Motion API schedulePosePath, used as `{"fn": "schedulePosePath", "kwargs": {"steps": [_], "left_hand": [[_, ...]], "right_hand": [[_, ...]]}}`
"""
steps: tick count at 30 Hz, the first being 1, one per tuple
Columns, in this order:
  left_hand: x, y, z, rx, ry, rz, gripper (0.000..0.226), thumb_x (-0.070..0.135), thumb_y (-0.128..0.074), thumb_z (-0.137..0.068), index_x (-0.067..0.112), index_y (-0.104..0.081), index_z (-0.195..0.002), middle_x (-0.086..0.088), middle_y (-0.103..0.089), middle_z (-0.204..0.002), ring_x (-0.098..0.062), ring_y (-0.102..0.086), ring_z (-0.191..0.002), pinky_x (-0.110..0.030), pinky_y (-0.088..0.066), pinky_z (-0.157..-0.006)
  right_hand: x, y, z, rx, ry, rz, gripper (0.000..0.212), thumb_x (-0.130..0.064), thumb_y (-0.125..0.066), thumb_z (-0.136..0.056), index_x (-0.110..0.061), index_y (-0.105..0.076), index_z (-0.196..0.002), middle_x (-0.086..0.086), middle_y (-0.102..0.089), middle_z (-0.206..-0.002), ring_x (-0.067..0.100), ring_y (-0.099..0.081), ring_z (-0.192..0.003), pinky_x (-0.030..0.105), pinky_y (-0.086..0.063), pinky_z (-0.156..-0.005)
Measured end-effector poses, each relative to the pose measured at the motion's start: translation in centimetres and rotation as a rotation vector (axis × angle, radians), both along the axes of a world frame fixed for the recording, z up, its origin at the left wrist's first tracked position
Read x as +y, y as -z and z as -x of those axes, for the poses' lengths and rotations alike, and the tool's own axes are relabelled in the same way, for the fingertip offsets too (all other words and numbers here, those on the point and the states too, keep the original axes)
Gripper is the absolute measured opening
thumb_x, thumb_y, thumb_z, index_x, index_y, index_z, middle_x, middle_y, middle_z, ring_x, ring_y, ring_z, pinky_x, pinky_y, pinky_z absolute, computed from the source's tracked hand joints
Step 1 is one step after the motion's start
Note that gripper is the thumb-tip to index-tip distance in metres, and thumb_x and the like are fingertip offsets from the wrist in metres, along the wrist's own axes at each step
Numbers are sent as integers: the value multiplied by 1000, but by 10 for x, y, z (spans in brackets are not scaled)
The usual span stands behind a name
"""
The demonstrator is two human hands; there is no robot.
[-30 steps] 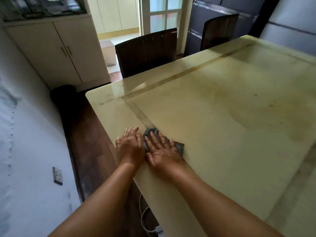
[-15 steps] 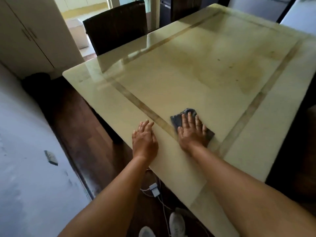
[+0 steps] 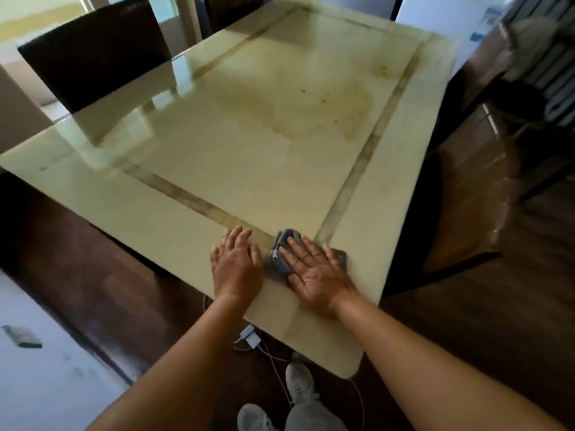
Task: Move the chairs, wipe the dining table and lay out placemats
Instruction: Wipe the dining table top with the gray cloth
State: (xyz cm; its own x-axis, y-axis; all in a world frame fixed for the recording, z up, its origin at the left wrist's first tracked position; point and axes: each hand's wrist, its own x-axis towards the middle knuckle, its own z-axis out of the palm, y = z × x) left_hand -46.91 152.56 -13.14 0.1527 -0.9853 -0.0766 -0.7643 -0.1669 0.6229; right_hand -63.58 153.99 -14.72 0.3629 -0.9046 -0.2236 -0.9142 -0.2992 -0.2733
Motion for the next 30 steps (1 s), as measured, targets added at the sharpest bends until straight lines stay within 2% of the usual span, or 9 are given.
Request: {"fn": "schedulePosePath", "kwargs": {"steps": [9, 17, 21, 27, 30], "left_hand": [[-38, -4, 31, -12, 88, -23, 43, 31, -34, -97, 23, -37, -139, 1, -30, -152, -15, -18, -143, -38, -11, -119], [-128, -1, 70, -44, 122, -11, 43, 33, -32, -97, 24, -36, -139, 2, -28, -153, -15, -16, -144, -35, -8, -117], [-180, 3, 87, -61, 122, 13, 44, 30, -34, -96, 22, -35, -139, 0, -29, -152, -18, -19, -143, -36, -12, -118], [-247, 12, 89, -141, 42, 116, 49, 29, -38, -94, 20, -29, -142, -2, -25, -154, -19, -16, -143, -35, -6, -117], [-264, 19, 87, -32, -35, 109, 50, 29, -42, -93, 21, -30, -141, -4, -29, -152, -25, -25, -139, -40, -18, -117]], "right_hand": [[-51, 2, 61, 63, 247, 30, 54, -43, -20, -99, -35, 0, -149, -12, 10, -158, 11, 10, -145, 38, 7, -114], [-148, 6, 101, 73, 400, 102, 54, -43, -16, -98, -33, -1, -149, -11, 7, -158, 13, 6, -145, 39, 2, -115], [-202, 11, 127, 88, 441, 123, 54, -44, -16, -98, -33, -2, -149, -10, 6, -159, 13, 4, -146, 38, 0, -115], [-277, 18, 158, 80, 532, 138, 54, -45, -17, -98, -33, -4, -149, -10, 4, -159, 13, 2, -146, 39, -2, -115], [-322, 20, 178, 67, 629, 122, 56, -45, -16, -98, -29, -3, -150, -6, 6, -159, 17, 3, -146, 41, -1, -115]]}}
